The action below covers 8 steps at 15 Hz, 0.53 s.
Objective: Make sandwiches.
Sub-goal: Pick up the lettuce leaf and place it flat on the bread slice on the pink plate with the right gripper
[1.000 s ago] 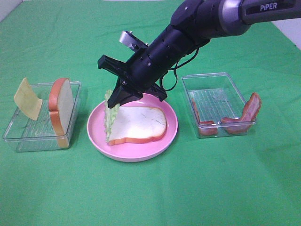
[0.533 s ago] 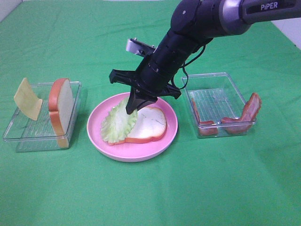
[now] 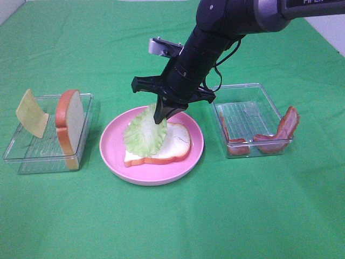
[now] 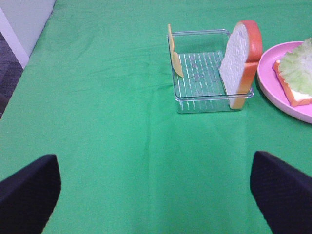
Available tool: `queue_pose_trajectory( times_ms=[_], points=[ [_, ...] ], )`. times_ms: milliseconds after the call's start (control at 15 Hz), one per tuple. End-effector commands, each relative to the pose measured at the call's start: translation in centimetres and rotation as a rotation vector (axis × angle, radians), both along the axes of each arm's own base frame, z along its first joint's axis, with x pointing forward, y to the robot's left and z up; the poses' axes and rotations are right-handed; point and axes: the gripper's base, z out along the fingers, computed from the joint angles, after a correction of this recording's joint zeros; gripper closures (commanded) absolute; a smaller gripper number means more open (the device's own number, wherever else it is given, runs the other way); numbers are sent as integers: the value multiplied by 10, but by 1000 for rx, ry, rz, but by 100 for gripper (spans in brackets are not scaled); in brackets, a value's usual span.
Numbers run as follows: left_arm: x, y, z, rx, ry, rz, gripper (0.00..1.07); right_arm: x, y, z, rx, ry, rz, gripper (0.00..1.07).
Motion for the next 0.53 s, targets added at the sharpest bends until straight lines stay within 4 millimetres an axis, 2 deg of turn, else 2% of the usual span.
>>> queue_pose_trajectory(
  times_ms=[67,333,400,467,533],
  points=[
    [-1,-1,1,-6,-22,-3,4,-2,-2,5,-13,18,9,107],
    [-1,-1,1,-6,-22,-3,4,-4,-2,5,-17,34,16,107],
    [-1,-1,1,-6,-22,-3,4,-5,-2,5,-20,43,16,71],
    [-1,-1,1,-6,-22,-3,4,-5,-2,5,-21,46,15,55],
    [-1,-1,1,-6,-22,-3,4,-4,-3,8,-34,45,33,26]
  ],
)
